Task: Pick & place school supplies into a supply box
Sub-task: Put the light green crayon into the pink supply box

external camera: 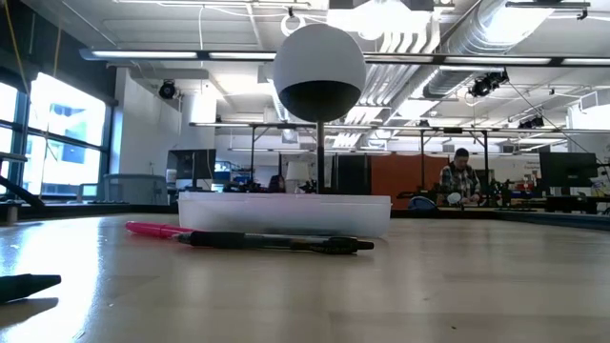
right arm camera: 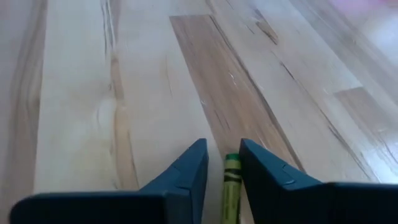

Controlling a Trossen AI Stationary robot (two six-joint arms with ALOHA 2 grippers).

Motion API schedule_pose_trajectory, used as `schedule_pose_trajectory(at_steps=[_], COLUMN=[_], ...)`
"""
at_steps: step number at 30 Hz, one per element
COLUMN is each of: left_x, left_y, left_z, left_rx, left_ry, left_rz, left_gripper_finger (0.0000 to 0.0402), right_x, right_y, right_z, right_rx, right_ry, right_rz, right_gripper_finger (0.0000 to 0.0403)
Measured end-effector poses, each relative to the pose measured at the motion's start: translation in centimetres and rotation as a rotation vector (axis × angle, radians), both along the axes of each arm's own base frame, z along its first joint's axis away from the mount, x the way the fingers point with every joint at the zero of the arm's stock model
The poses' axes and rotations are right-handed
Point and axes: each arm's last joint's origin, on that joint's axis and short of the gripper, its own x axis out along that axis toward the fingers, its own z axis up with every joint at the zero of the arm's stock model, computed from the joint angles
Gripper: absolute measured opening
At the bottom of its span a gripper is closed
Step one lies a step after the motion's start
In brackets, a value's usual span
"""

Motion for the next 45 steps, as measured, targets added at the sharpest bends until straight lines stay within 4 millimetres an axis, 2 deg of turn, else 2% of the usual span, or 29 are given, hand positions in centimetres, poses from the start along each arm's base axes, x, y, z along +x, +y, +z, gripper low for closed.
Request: schedule_pose_trajectory(at_steps=[6,12,14,18,22,25,27,31,34,37,39,42,45], left_x=[0.0,0.0,0.0,0.0,0.1,0.1,0.1,0.1,-0.1,-0.4,-0.7,-1.0,-1.0], left_y=[0.0,-0.1,-0.1,-0.1,-0.1,0.0,0.0,-0.1,-0.4,-1.0,-1.7,-2.9,-4.3], left_z=[0.0,0.0,0.0,0.0,0.1,0.1,0.1,0.2,-0.1,-0.5,-0.8,-1.3,-2.5], left_rx=[-0.005,-0.008,-0.008,-0.010,-0.009,-0.004,-0.005,-0.016,-0.038,-0.088,-0.109,-0.163,-0.293], left_ry=[0.004,0.005,0.005,0.000,-0.006,-0.011,-0.014,-0.016,0.013,0.040,0.054,0.065,0.137], left_rz=[-0.015,-0.020,-0.020,-0.020,-0.014,-0.001,-0.001,-0.017,-0.061,-0.091,-0.102,-0.117,-0.163], left_gripper_finger=[0.0046,0.0046,0.0046,0.0046,0.0046,0.0046,0.0046,0.0046,0.0046,0.0046,0.0046,0.0046,0.0046], right_x=[0.0,0.3,0.8,3.1,6.5,9.5,12.3,17.4,19.7,20.8,21.4,22.5,23.1], right_y=[0.0,-0.1,-0.1,-0.7,-2.9,-5.2,-6.6,-10.5,-13.8,-16.8,-18.3,-19.1,-19.4], right_z=[-0.1,0.0,0.6,3.2,7.2,9.3,11.2,13.1,14.2,13.4,12.5,11.5,9.5], right_rx=[-0.008,-0.023,-0.023,-0.023,-0.113,-0.221,-0.249,-0.248,-0.249,-0.278,-0.235,-0.159,-0.141], right_ry=[0.004,-0.007,0.008,-0.026,-0.203,-0.204,-0.238,-0.325,-0.441,-0.399,-0.384,-0.448,-0.435], right_rz=[0.010,0.019,0.026,0.027,-0.021,-0.008,0.028,0.193,0.228,0.260,0.336,0.425,0.433], right_gripper_finger=[0.0015,0.0009,0.0005,0.0006,0.0003,0.0004,0.0005,0.0004,0.0003,0.0003,0.0003,0.0004,0.0004])
